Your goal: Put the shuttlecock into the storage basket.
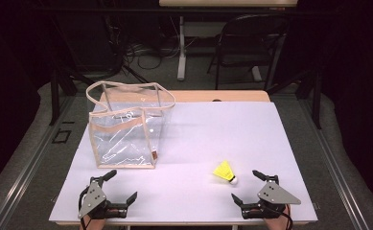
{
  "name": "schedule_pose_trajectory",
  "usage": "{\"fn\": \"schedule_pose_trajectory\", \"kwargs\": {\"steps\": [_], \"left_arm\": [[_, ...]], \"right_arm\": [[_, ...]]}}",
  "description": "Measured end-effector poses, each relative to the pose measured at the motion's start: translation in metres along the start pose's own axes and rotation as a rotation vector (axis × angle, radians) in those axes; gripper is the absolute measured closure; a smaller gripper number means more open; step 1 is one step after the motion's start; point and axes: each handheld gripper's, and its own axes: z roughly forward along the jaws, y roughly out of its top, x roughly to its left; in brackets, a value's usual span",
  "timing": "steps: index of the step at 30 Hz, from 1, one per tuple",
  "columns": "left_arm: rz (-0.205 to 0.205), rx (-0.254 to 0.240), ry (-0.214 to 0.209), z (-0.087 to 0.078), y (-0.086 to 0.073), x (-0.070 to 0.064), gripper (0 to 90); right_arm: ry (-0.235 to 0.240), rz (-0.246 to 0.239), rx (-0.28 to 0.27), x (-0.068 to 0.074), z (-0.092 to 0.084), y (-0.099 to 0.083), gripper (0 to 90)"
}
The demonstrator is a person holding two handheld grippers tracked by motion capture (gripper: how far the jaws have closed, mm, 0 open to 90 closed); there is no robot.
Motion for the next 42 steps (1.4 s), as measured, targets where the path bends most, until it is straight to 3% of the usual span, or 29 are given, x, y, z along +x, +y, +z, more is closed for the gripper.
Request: {"fn": "schedule_pose_trajectory", "kwargs": {"steps": [11,32,42], "left_arm": [[0.002,0.004,-0.004,0.001,0.0,0.001,0.0],[0.004,0.006,-0.008,0.002,0.0,0.001,0.0],[0.004,0.005,-0.016,0.004,0.0,0.001,0.0]], "right_arm": [[0.041,-0.018,0.134,-0.002,0.025,0.007,0.0],[0.09,0.018,0.3,-0.005,0.039,0.016,0.0],[0.116,0.006,0.398,-0.006,0.049,0.027,0.0]]}}
